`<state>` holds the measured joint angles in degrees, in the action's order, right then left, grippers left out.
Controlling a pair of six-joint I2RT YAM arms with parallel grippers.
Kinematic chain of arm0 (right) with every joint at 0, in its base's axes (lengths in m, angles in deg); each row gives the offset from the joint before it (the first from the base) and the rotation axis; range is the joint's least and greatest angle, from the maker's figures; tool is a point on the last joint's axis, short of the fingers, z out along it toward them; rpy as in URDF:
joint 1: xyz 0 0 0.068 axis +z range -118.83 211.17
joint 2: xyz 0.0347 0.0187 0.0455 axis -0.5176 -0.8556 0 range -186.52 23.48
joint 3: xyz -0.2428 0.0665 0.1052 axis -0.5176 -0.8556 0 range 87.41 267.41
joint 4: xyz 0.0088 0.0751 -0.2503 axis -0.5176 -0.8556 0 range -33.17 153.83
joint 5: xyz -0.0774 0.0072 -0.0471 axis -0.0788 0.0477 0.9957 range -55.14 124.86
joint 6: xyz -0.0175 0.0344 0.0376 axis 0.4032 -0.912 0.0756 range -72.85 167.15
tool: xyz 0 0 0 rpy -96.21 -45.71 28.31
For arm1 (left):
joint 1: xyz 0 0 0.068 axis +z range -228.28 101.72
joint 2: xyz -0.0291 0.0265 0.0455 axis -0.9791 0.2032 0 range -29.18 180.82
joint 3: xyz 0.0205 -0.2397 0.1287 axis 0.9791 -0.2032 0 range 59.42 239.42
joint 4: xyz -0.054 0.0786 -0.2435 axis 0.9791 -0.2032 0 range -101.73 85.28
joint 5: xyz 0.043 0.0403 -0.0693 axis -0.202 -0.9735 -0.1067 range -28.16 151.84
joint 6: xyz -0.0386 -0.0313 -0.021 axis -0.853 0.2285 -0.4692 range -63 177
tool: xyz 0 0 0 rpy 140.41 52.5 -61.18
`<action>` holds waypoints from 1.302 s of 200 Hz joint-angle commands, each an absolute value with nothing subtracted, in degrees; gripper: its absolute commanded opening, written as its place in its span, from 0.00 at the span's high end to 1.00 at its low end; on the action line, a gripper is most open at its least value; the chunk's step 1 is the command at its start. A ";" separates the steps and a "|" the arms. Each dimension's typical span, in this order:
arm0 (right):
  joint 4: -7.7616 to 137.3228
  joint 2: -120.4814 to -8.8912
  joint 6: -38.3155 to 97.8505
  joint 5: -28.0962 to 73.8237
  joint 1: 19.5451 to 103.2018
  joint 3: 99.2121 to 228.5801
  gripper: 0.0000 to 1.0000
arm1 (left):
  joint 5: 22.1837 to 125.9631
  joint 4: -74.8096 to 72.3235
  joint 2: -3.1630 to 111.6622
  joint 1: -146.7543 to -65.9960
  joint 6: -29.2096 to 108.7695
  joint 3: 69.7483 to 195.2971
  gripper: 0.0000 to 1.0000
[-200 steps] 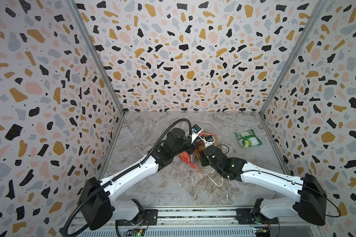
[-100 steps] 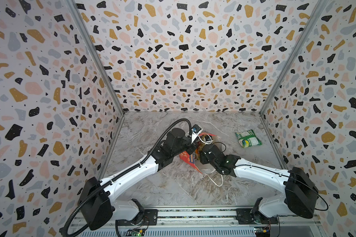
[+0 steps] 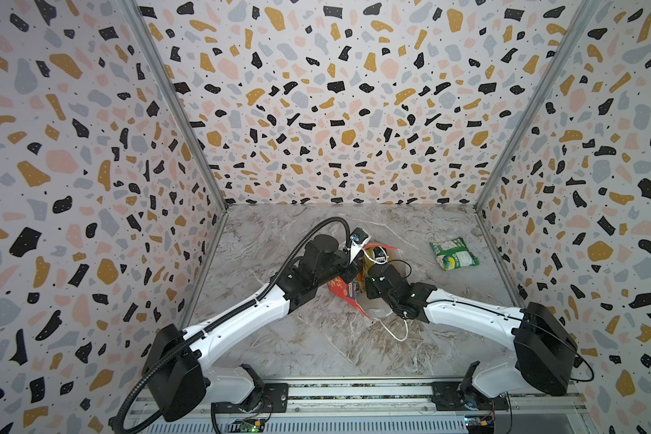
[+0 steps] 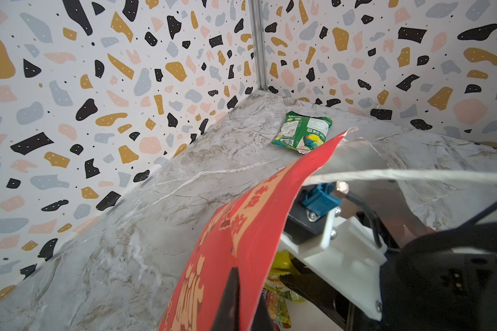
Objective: Take the snacks out of the paper bag
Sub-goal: Pick up the snack from the paper bag.
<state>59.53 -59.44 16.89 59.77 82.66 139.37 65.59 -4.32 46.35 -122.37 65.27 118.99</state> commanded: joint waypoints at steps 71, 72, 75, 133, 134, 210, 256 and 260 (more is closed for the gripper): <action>54.98 -51.40 21.67 55.85 85.39 140.89 0.98 | 65.37 -0.26 44.87 -122.92 65.47 118.70 1.00; 54.97 -51.31 21.80 55.73 85.44 140.87 0.98 | 65.32 -0.25 44.80 -122.92 65.45 118.68 1.00; 54.91 -51.06 22.13 55.37 85.48 140.82 0.99 | 65.28 -0.24 44.80 -122.92 65.43 118.68 1.00; 53.44 -44.45 27.49 54.00 87.76 137.75 0.99 | 63.70 0.23 44.14 -122.90 65.08 118.29 1.00; 53.30 -44.00 27.56 53.95 87.77 137.63 0.99 | 63.70 0.26 44.13 -122.91 65.08 118.25 1.00; 52.38 -31.41 33.09 45.46 87.83 133.16 1.00 | 62.56 0.61 43.75 -122.92 64.78 118.09 1.00; 49.65 -25.28 36.25 40.90 88.41 131.72 1.00 | 61.98 0.81 43.59 -122.86 64.65 117.93 1.00; 49.59 -24.55 36.54 40.77 88.75 131.50 1.00 | 62.00 0.93 43.59 -122.91 64.65 117.86 1.00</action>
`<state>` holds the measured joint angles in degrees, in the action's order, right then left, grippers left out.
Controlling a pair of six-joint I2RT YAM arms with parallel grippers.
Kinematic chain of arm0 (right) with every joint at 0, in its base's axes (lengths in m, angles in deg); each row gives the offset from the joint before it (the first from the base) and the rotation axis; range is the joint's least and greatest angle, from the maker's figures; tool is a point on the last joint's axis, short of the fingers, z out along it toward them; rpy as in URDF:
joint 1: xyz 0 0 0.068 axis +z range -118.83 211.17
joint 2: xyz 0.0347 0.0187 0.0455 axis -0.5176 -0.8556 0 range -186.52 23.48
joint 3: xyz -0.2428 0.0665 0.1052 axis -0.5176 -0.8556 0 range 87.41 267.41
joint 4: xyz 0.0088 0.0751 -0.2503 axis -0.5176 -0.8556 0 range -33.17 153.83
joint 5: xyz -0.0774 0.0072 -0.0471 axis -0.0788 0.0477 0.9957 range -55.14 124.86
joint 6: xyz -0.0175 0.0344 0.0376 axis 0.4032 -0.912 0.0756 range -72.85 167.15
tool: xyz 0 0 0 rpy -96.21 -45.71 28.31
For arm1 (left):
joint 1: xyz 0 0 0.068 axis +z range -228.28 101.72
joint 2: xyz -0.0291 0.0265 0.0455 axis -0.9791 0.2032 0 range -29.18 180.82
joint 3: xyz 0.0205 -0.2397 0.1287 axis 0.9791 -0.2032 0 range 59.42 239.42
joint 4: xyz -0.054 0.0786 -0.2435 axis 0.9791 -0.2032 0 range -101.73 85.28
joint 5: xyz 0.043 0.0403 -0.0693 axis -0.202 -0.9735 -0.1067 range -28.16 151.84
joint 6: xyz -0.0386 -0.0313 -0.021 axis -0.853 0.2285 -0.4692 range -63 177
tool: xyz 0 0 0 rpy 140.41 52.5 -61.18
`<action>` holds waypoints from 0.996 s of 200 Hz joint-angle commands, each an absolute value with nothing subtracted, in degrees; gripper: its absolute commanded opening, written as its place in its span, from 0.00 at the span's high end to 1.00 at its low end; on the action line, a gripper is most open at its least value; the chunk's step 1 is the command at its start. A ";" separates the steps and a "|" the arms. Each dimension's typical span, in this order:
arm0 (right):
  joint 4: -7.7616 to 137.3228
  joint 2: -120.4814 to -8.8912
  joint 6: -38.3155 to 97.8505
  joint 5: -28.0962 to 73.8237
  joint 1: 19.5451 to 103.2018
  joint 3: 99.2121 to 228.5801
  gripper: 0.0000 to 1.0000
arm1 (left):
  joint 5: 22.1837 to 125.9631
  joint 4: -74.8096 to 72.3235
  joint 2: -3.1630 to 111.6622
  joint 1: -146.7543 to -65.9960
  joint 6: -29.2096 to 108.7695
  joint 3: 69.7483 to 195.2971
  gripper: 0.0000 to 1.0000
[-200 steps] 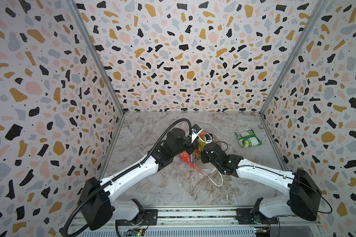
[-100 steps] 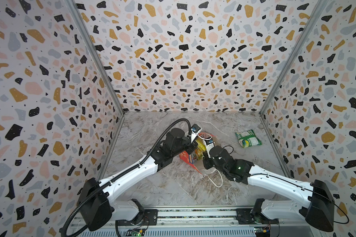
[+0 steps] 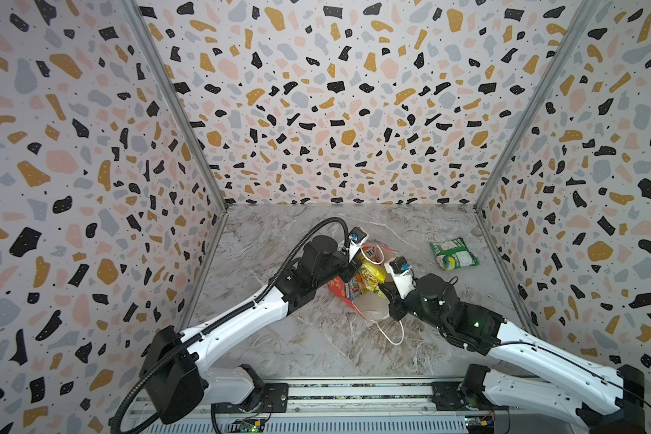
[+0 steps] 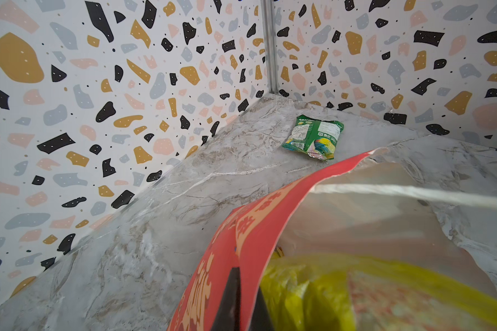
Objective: Take the snacks out of the paper bag
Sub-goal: Pick up the snack from the paper bag, then place the snack at the top-right of the table.
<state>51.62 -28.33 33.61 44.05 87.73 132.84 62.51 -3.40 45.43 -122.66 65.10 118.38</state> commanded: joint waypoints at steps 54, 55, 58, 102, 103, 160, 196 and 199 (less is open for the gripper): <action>48.66 -17.72 40.73 36.55 92.43 132.97 1.00 | 62.23 1.78 43.63 -122.92 64.38 117.48 1.00; 48.73 -17.55 40.73 36.46 92.43 133.04 1.00 | 62.22 1.78 43.66 -122.88 64.38 117.50 1.00; 48.90 -17.14 40.74 36.25 92.38 133.24 1.00 | 62.24 1.84 43.73 -122.92 64.38 117.51 1.00; 52.49 -9.99 41.41 33.79 92.25 137.87 1.00 | 62.81 1.77 43.38 -122.91 64.73 117.21 1.00; 52.58 -9.87 41.42 33.71 92.25 137.95 1.00 | 62.77 1.82 43.40 -122.92 64.73 117.19 1.00; 49.51 -9.67 41.84 38.36 91.98 149.33 1.00 | 62.84 1.68 43.42 -122.85 64.63 117.19 1.00; 48.48 -14.48 41.22 58.96 91.91 152.86 1.00 | 62.77 1.95 43.24 -122.92 64.65 117.15 1.00; 48.28 -15.38 41.40 60.56 91.75 153.20 1.00 | 62.73 1.94 43.29 -122.88 64.65 117.16 1.00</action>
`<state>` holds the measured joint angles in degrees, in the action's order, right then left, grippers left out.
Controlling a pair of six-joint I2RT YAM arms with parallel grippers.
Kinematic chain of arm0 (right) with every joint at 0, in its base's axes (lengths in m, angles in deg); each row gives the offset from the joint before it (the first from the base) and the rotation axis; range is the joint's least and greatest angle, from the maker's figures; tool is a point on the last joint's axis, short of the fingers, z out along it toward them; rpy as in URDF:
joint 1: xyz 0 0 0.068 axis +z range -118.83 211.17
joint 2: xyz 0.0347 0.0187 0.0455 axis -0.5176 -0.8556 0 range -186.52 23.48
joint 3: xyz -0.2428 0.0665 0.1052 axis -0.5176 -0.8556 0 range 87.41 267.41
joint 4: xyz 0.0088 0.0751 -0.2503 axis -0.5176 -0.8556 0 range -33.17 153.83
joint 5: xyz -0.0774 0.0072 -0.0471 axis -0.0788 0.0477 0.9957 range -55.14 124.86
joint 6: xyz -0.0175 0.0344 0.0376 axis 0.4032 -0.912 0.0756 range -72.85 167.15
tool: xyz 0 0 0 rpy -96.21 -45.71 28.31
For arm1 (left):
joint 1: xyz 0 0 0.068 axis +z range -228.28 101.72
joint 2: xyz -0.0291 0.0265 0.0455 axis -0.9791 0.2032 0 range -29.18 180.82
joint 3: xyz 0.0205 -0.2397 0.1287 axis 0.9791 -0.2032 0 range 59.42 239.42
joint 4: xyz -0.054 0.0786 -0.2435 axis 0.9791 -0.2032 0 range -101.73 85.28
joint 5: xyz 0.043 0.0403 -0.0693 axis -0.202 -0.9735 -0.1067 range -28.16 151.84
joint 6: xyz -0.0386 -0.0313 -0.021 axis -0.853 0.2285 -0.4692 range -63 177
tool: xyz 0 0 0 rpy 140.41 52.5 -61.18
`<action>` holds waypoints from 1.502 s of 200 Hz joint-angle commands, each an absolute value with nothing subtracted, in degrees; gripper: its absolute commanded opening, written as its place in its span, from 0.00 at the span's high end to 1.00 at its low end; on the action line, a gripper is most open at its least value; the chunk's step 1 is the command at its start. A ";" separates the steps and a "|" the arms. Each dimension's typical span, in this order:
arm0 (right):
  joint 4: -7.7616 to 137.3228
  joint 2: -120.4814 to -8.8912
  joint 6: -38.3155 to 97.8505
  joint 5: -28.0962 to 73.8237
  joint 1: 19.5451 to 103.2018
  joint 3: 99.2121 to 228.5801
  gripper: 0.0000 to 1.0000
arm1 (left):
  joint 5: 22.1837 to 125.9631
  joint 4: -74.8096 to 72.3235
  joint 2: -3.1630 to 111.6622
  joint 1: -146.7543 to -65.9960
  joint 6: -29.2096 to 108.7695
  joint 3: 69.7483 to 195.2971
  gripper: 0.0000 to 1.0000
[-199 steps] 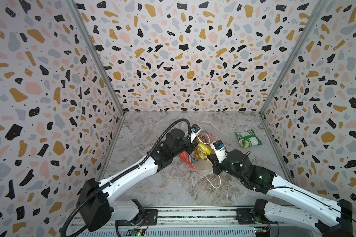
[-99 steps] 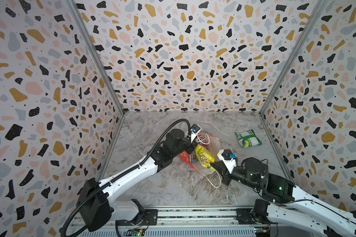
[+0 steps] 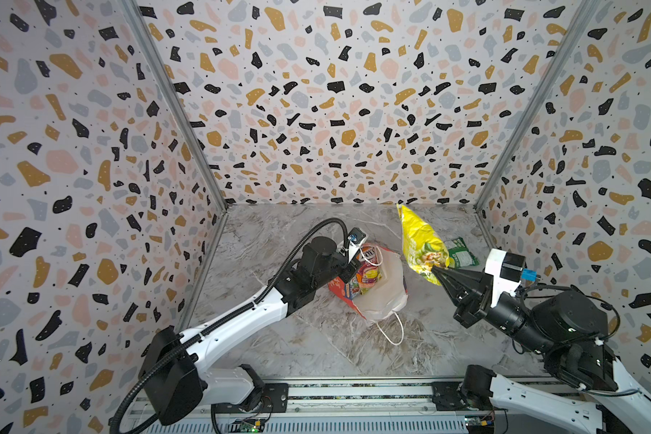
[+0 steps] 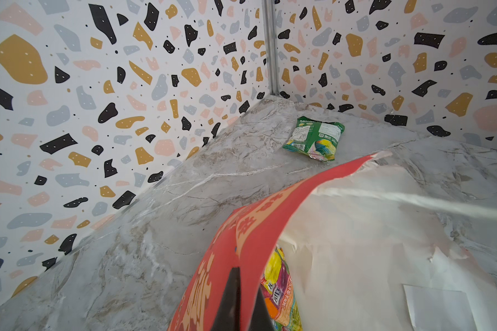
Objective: Take the snacks out of the paper bag
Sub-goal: Place the snack at the top-right of the table.
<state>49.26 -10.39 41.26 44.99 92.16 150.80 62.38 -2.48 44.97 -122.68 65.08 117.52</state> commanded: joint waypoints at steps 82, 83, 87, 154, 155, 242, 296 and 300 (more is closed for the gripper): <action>56.85 -36.67 25.75 14.27 36.60 146.89 1.00 | 61.78 1.43 42.44 -122.92 65.07 116.91 1.00; 57.04 -36.96 25.73 14.24 36.57 146.68 1.00 | 61.77 1.43 42.45 -122.92 65.08 116.95 1.00; 57.80 -38.05 25.77 14.33 36.52 146.01 1.00 | 61.81 1.43 42.45 -122.92 65.09 116.96 1.00; 55.41 -51.06 32.73 35.19 44.11 143.09 1.00 | 62.07 1.87 43.93 -122.89 65.18 117.05 1.00; 55.36 -51.23 32.73 35.47 44.28 143.15 1.00 | 62.13 1.87 43.94 -122.91 65.18 117.02 1.00; 48.69 -66.22 32.80 48.22 48.34 150.84 0.99 | 62.81 1.90 44.30 -122.89 64.98 117.16 1.00; 45.52 -73.31 31.48 53.05 49.70 155.33 0.98 | 62.81 1.85 44.39 -122.91 64.98 117.11 1.00; 45.39 -73.58 31.29 53.06 49.78 155.70 0.98 | 62.81 1.87 44.47 -122.88 65.00 117.08 1.00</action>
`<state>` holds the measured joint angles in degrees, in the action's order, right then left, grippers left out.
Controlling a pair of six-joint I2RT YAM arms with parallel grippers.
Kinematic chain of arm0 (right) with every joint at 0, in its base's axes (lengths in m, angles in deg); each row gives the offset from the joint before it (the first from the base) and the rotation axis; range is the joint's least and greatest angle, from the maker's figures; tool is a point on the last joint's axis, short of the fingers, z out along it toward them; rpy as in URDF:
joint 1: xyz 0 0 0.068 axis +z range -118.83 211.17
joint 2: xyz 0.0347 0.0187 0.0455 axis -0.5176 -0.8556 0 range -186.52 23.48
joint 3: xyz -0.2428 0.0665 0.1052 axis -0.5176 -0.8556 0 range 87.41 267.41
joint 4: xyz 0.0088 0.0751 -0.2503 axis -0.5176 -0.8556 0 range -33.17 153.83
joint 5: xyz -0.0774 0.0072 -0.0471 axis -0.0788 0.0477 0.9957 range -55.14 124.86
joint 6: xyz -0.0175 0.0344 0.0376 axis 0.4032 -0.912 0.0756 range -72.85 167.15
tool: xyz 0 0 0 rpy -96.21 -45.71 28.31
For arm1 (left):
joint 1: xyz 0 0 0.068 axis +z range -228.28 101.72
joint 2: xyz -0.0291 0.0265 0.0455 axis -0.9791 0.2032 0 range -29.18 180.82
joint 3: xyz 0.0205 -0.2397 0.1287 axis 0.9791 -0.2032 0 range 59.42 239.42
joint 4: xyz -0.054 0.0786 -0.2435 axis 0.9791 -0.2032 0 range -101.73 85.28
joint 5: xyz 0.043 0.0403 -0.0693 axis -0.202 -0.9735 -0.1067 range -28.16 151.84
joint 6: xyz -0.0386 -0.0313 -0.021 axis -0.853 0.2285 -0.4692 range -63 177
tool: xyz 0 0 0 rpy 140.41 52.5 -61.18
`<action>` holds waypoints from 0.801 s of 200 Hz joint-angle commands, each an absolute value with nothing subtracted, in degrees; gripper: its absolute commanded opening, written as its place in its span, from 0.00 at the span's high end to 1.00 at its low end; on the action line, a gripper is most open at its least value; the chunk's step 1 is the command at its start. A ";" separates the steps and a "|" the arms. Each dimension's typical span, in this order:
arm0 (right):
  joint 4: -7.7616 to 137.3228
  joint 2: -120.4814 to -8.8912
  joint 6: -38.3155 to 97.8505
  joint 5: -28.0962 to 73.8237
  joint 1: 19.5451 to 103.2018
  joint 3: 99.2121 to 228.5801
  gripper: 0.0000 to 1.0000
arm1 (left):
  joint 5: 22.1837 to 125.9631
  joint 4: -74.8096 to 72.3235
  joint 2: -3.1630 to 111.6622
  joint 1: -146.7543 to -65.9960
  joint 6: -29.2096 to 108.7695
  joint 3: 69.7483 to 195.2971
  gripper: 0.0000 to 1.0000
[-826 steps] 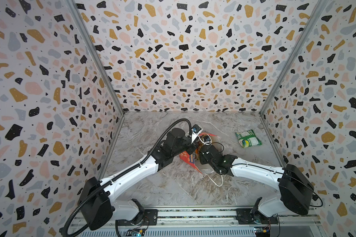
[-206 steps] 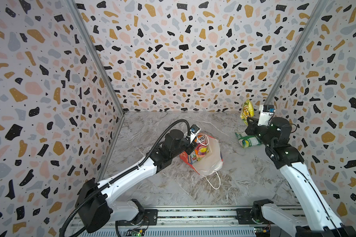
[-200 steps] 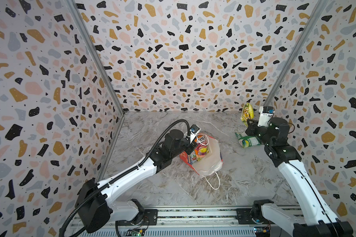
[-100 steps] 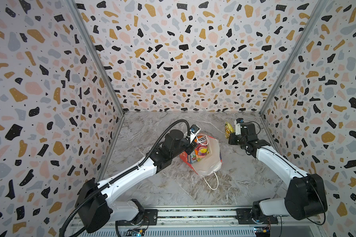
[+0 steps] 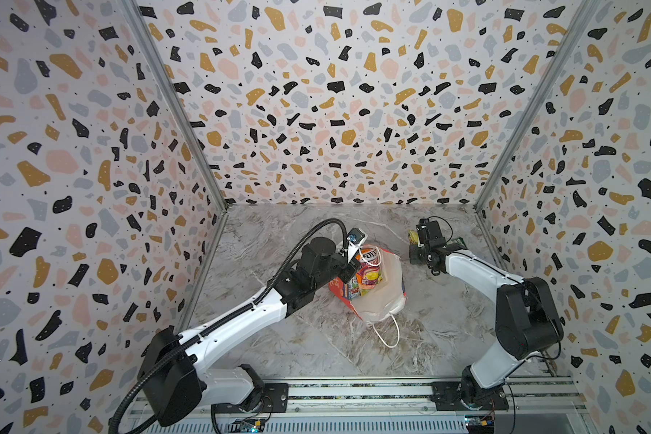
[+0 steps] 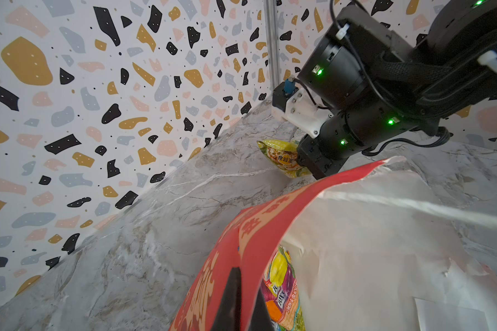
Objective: Take the snacks out of the paper bag
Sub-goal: Place the snack at the top-right of the table.
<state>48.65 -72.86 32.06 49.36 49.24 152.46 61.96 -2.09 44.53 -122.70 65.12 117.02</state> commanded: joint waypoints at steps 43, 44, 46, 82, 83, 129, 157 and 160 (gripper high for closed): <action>42.17 -75.69 29.38 54.23 50.13 158.37 0.97 | 62.75 1.87 44.42 -122.87 64.99 117.05 1.00; 42.15 -75.76 29.34 54.26 50.14 158.40 0.97 | 62.73 1.87 44.45 -122.85 65.00 117.06 1.00; 42.12 -75.86 29.36 54.28 50.15 158.46 0.97 | 62.75 1.87 44.47 -122.91 65.00 117.03 1.00; 41.16 -77.98 28.92 54.46 50.17 159.79 0.95 | 62.92 1.87 44.56 -122.92 64.98 117.07 1.00; 41.11 -78.10 28.94 54.46 50.21 159.81 0.95 | 62.91 1.87 44.56 -122.88 64.94 117.03 1.00; 39.43 -81.41 29.28 56.25 50.07 162.67 0.93 | 62.66 1.87 44.56 -122.92 64.99 117.03 1.00; 38.86 -82.86 29.53 56.70 49.20 163.69 0.92 | 62.39 1.87 44.65 -122.88 65.09 116.98 1.00; 38.98 -82.95 29.50 56.85 49.11 163.69 0.92 | 62.40 1.82 44.69 -122.92 65.09 116.92 1.00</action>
<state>41.24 -82.76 29.68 55.18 49.74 161.82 61.96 -2.07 44.55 -122.70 65.12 117.02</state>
